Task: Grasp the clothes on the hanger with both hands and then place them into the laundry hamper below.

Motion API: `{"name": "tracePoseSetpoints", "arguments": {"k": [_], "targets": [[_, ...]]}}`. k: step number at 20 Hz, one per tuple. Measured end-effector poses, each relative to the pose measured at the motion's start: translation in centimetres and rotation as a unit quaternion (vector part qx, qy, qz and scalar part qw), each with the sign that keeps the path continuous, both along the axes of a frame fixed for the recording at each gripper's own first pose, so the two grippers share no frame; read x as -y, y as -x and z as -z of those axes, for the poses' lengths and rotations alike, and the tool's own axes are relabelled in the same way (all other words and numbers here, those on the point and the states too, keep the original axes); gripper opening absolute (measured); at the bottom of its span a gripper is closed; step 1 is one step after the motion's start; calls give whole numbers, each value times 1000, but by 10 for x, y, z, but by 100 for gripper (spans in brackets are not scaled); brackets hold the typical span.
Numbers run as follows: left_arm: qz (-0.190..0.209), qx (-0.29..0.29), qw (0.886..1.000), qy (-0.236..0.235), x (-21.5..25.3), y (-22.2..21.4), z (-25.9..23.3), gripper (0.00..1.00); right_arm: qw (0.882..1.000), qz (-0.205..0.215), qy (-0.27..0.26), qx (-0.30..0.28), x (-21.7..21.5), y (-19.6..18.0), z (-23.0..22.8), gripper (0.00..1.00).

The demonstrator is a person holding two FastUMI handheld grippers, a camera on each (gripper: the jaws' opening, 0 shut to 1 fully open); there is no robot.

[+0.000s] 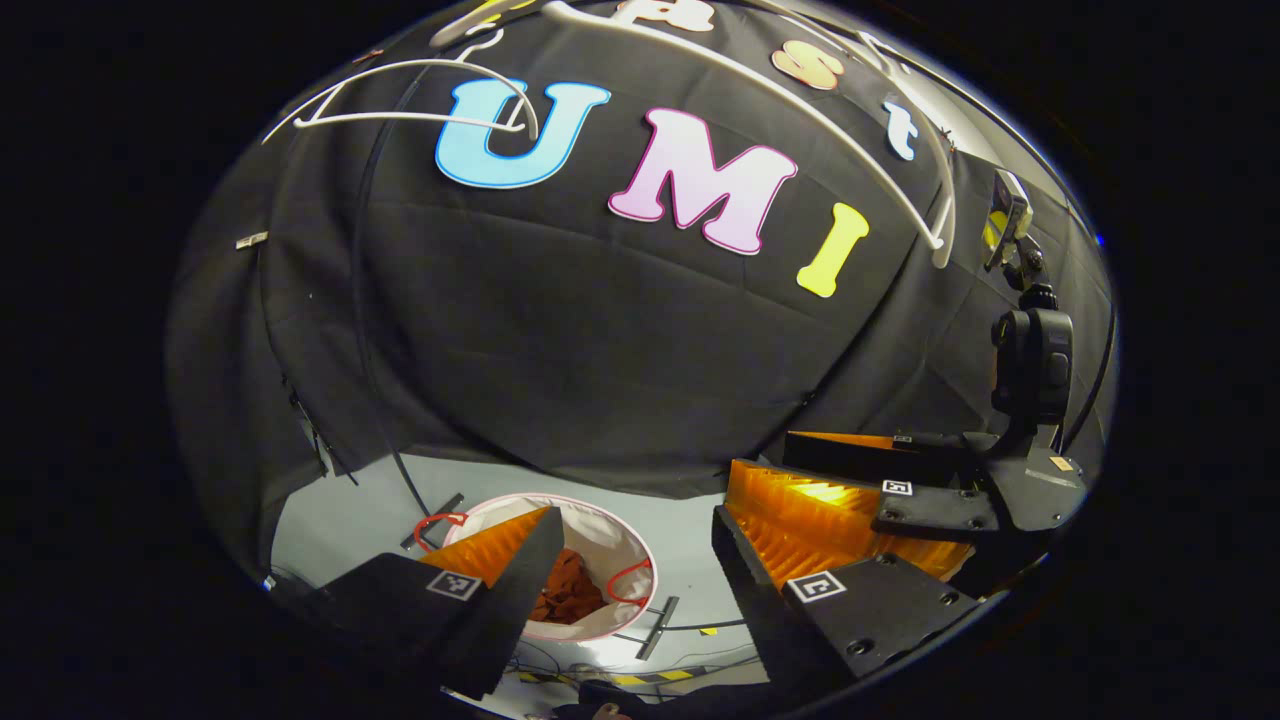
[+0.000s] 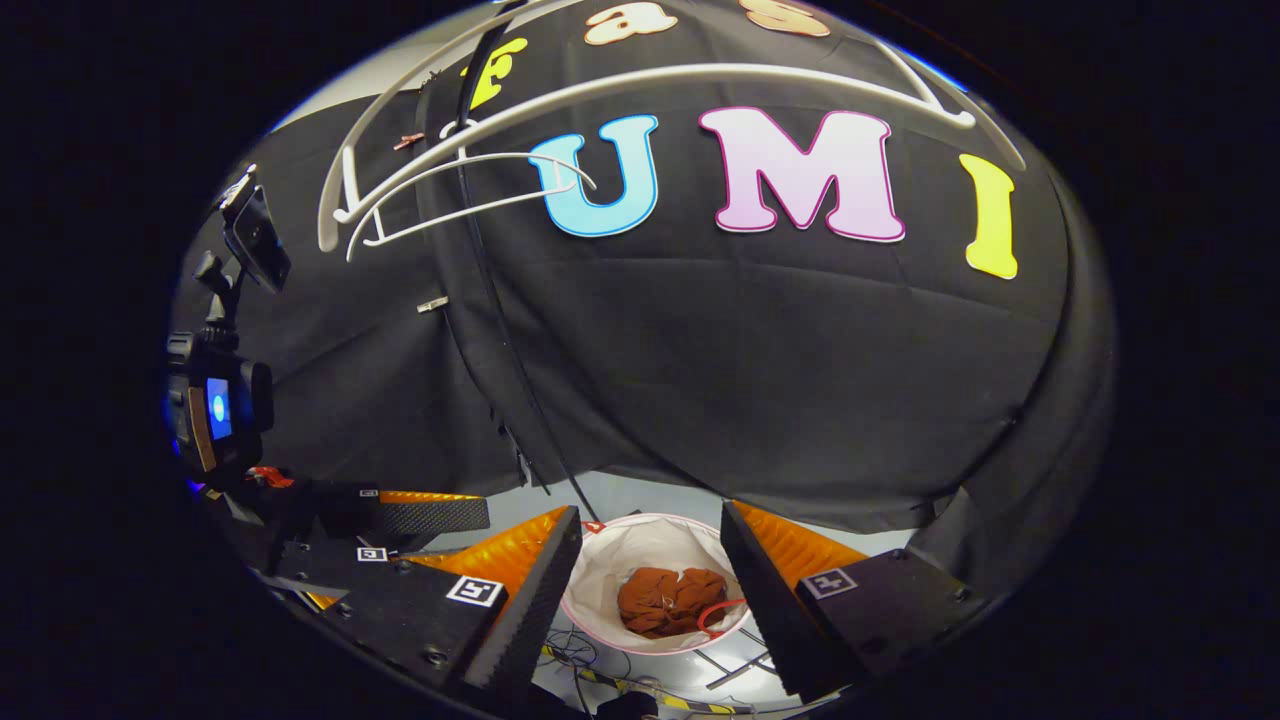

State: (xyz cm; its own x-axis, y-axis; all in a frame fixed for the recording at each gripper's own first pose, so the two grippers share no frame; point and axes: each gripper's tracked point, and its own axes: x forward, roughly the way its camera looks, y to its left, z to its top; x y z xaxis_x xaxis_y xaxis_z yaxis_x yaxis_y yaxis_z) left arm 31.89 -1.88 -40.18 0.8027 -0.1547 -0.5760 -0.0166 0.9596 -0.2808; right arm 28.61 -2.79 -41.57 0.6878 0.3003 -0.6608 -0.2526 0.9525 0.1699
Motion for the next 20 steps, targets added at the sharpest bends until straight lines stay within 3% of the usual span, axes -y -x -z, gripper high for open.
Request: {"name": "tracePoseSetpoints", "arguments": {"k": [6,10,15,20], "targets": [[11,76,997,-28,-1,39,-64,95,998,21,-1,61,-11,32,-65,92],[23,139,988,-56,-8,75,-123,95,992,45,-1,116,-22,66,-125,92],[34,238,968,-75,-11,148,-209,95,978,83,0,193,-36,131,-201,92],[31,311,943,-112,-24,225,-260,90,960,129,5,250,-41,201,-261,93]]}}
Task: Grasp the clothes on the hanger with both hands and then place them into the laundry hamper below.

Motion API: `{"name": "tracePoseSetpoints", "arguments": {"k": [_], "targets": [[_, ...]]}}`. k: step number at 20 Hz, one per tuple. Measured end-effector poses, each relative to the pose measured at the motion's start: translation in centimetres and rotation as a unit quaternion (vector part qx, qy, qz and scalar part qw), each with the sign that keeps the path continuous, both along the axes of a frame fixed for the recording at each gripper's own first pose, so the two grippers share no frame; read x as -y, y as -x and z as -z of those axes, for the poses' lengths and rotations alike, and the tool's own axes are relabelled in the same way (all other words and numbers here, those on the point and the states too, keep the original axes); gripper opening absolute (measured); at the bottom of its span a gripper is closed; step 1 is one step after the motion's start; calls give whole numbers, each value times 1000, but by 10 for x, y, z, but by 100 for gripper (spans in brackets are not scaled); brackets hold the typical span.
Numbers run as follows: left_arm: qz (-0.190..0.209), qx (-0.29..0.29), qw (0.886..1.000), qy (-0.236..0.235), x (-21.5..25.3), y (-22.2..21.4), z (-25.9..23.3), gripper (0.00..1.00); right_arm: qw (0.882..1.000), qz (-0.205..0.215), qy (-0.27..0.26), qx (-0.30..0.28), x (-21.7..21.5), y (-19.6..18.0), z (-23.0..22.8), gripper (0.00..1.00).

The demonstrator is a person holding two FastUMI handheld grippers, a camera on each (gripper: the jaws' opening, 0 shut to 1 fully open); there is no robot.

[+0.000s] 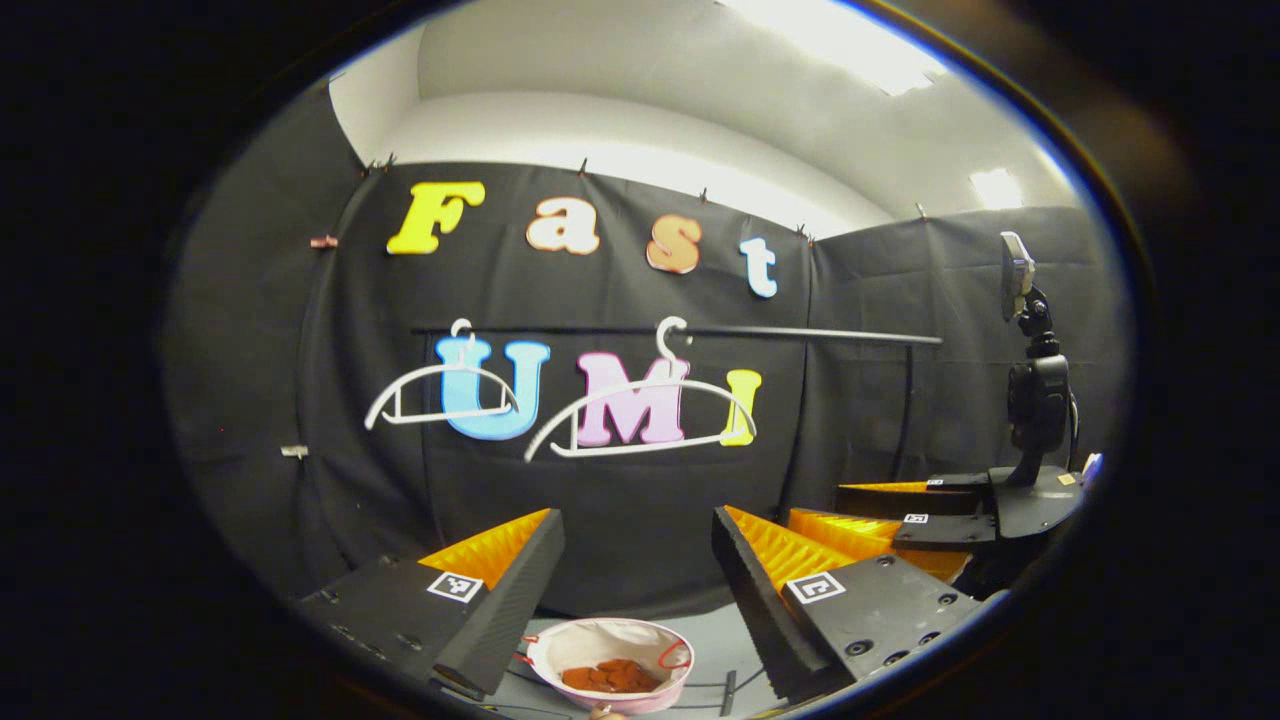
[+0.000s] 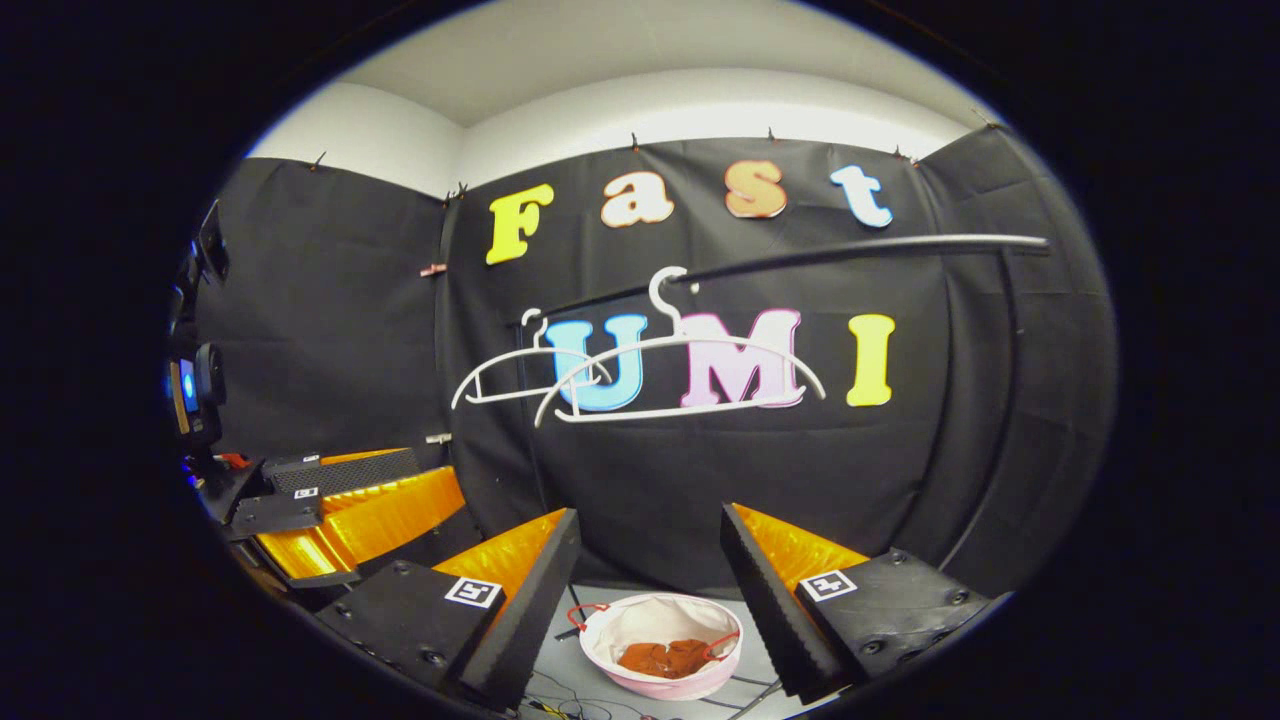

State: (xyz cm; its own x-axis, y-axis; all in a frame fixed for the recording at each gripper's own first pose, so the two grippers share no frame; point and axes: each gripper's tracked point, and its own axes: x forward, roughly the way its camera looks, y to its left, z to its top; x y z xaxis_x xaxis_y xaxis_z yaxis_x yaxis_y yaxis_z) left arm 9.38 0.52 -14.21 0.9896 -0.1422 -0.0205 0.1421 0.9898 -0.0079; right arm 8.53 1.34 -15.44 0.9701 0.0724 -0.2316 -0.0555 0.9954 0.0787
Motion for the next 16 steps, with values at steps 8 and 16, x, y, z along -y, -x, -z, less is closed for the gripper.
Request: {"name": "tracePoseSetpoints", "arguments": {"k": [8,16], "targets": [[-33,66,997,-13,-15,85,-61,95,993,31,13,117,-14,77,-91,95],[-49,114,992,1,-1,92,-104,95,981,58,35,179,18,86,-143,99]]}}
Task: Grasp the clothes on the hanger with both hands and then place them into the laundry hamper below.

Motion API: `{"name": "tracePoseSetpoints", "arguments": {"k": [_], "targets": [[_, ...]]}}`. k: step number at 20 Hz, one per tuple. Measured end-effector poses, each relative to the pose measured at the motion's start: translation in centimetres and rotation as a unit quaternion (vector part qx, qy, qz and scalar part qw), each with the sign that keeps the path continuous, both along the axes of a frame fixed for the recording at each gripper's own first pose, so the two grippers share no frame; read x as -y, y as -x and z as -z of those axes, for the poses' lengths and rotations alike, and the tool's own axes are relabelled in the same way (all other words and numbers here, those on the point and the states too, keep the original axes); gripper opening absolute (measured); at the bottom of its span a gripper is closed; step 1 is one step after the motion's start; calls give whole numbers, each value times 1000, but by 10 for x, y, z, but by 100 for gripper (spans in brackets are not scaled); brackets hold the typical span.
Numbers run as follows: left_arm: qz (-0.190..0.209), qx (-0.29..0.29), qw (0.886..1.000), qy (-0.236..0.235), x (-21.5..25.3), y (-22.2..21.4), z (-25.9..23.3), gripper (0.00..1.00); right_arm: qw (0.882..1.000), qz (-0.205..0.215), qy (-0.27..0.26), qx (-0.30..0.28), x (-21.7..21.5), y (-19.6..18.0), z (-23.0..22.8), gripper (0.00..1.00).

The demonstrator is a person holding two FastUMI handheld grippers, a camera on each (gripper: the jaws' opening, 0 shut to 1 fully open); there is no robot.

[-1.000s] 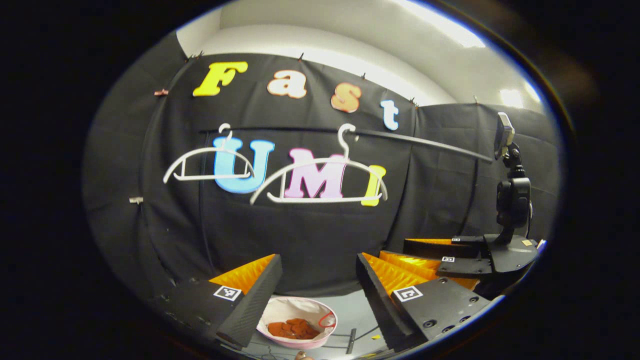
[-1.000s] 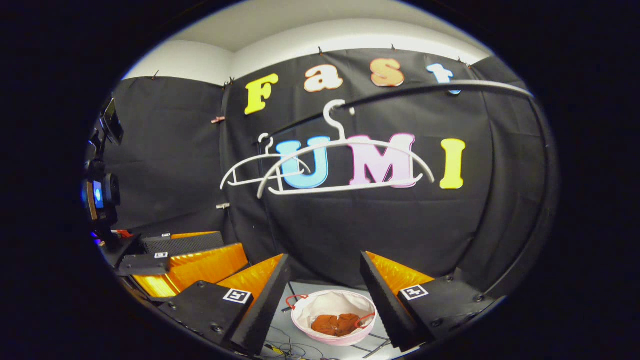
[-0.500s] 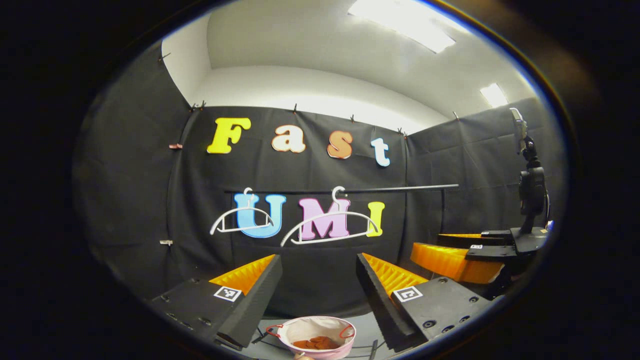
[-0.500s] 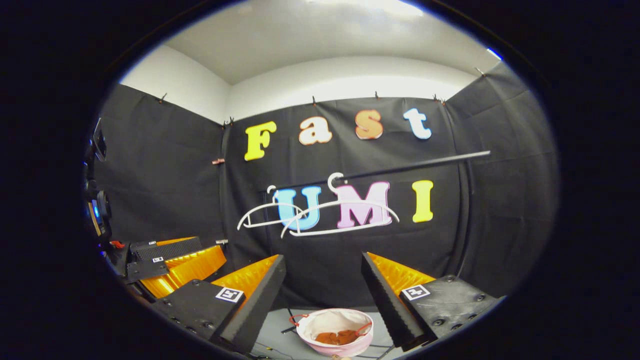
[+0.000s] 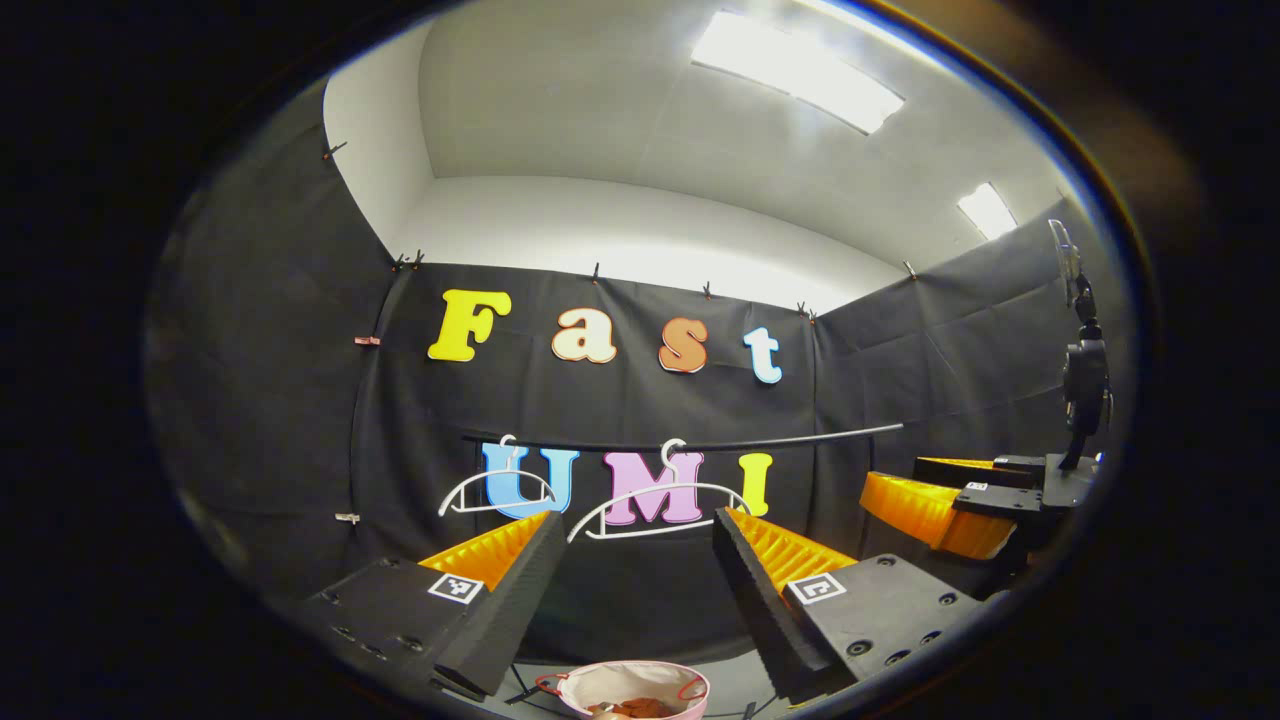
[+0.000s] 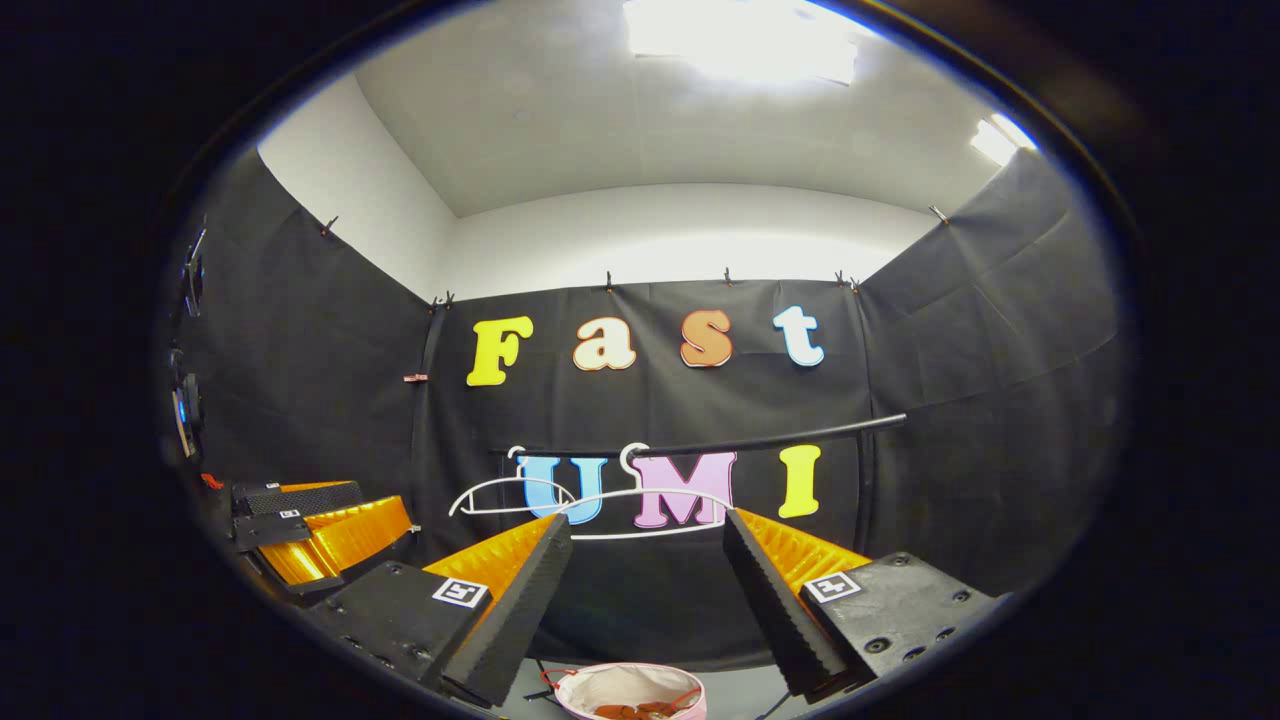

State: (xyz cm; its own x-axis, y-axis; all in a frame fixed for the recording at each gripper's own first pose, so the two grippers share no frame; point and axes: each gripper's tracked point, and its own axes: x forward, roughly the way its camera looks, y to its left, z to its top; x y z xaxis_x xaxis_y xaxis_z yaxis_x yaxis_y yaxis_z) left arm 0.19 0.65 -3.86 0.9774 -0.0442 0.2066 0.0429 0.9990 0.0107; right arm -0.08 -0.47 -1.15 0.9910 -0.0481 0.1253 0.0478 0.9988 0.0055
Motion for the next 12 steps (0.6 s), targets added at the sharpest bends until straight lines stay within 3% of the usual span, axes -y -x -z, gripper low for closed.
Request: {"name": "tracePoseSetpoints", "arguments": {"k": [1,3,5,6,7,12], "targets": [[3,-4,1000,3,5,-2,0,91,1000,-7,-1,-8,2,-1,2,94],[10,2,1000,1,17,-6,-4,98,1000,-10,2,0,11,-1,-5,99],[5,-7,1000,-7,22,-11,2,92,1000,-13,3,4,17,-2,-6,98],[8,-10,1000,-9,29,-14,4,92,1000,-13,3,4,20,-2,-6,94],[13,-15,1000,-10,36,-17,5,94,1000,-11,2,3,25,-4,-5,99],[10,-20,1000,-2,43,-22,7,95,1000,-16,-3,3,34,-6,-6,99]]}}
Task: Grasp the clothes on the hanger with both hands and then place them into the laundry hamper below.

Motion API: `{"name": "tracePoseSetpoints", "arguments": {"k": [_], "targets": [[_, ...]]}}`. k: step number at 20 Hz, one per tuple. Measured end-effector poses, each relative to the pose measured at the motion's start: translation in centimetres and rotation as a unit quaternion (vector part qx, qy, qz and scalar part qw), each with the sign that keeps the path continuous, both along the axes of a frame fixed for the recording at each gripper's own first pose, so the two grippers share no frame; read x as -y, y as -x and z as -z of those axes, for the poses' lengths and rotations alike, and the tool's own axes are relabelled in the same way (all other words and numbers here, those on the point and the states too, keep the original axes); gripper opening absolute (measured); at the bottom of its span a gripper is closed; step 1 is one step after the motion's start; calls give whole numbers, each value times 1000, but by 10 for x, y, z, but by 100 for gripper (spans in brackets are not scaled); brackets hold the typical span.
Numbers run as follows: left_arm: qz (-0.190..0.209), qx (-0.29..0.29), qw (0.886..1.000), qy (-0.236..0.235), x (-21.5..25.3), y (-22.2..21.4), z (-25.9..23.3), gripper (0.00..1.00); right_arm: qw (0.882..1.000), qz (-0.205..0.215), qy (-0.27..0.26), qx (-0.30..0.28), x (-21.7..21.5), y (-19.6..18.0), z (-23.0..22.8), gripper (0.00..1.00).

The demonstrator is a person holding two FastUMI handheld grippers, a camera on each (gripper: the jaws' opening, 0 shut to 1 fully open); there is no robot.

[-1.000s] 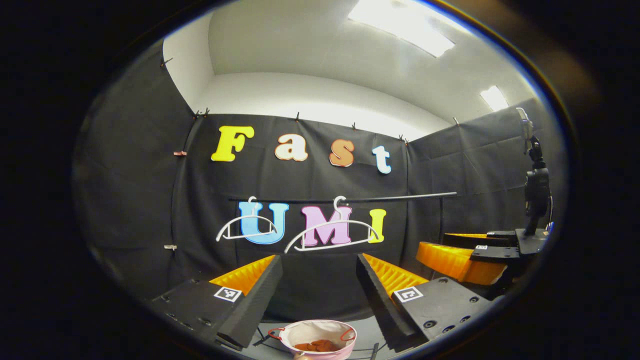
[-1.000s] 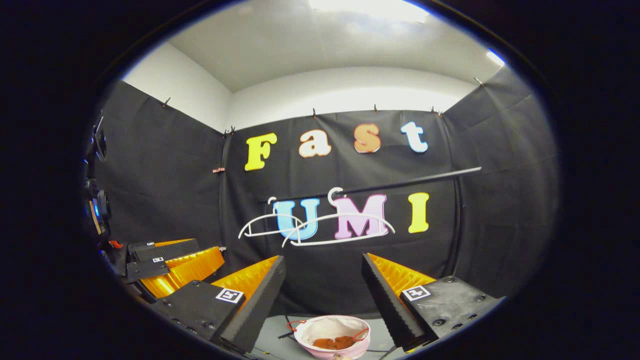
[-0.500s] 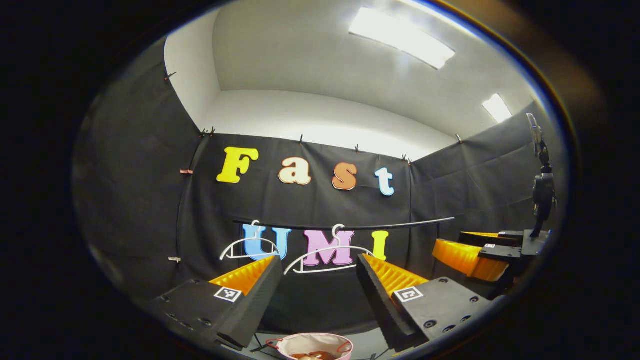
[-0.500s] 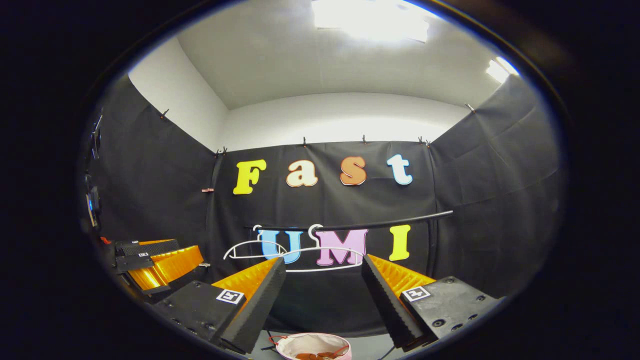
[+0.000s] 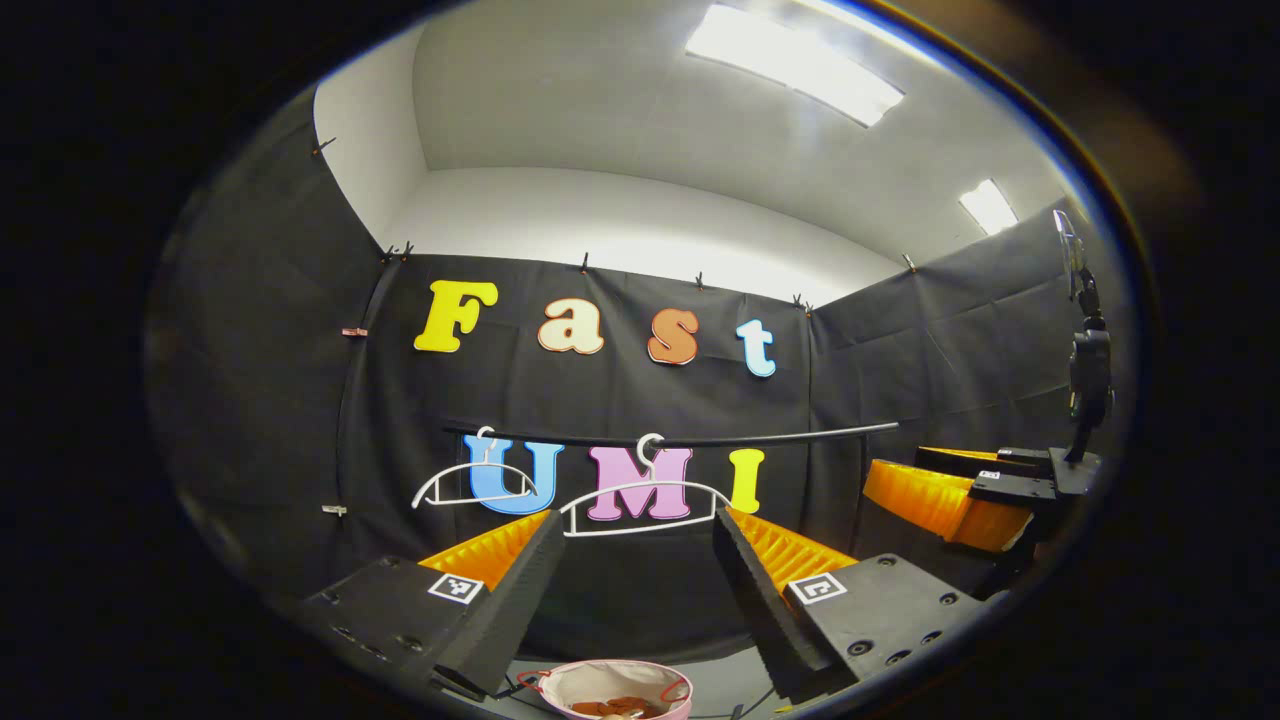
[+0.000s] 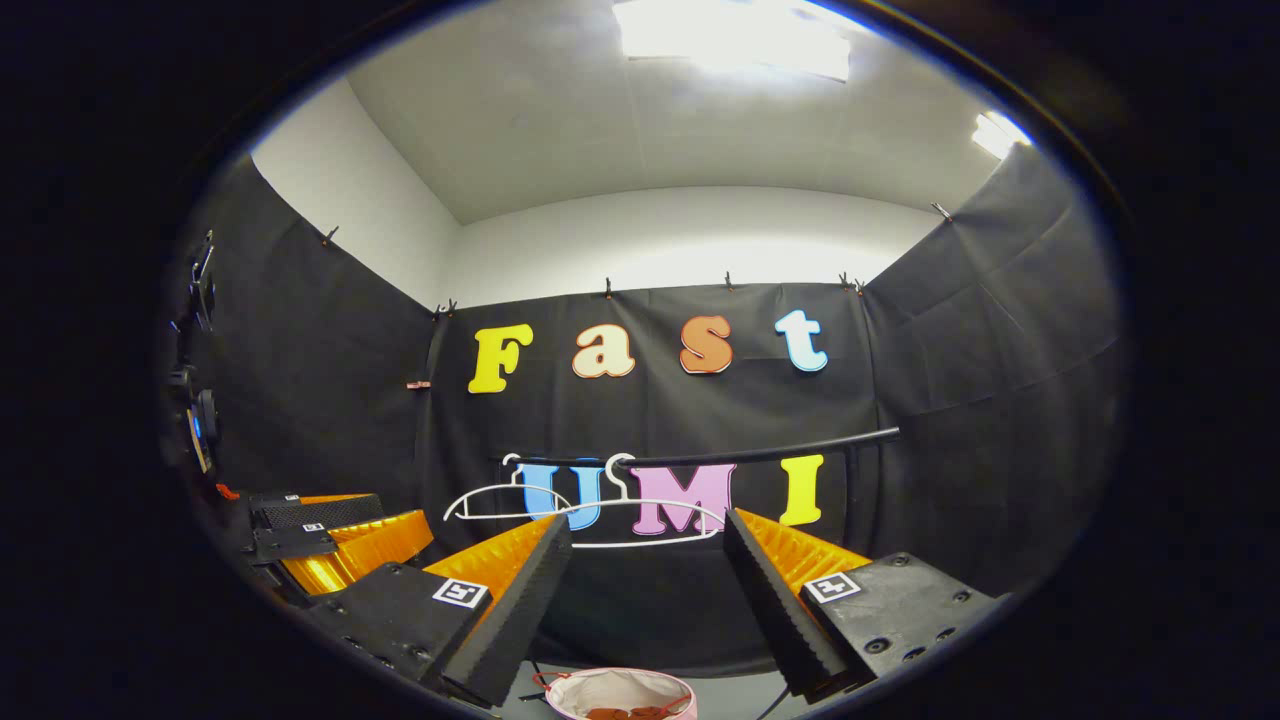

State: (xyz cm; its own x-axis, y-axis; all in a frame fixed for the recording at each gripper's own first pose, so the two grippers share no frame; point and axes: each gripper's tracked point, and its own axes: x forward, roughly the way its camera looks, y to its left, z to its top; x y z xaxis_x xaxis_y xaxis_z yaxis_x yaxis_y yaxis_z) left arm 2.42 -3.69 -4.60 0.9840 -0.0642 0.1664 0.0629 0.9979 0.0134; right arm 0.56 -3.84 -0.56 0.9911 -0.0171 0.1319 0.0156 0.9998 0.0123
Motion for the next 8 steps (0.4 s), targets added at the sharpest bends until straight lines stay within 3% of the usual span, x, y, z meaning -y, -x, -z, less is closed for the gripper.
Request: {"name": "tracePoseSetpoints", "arguments": {"k": [4,5,6,8], "targets": [[-5,-1,1000,-2,2,-3,0,95,1000,-6,-1,1,3,-3,0,99],[-7,-2,1000,-1,2,-3,-1,95,1000,-9,-3,0,2,-3,0,94],[-8,-3,1000,-1,2,-2,0,92,1000,-10,-4,-1,3,-4,1,94],[-12,-4,1000,0,1,-1,0,95,1000,-13,-4,-2,3,-4,1,99]]}}
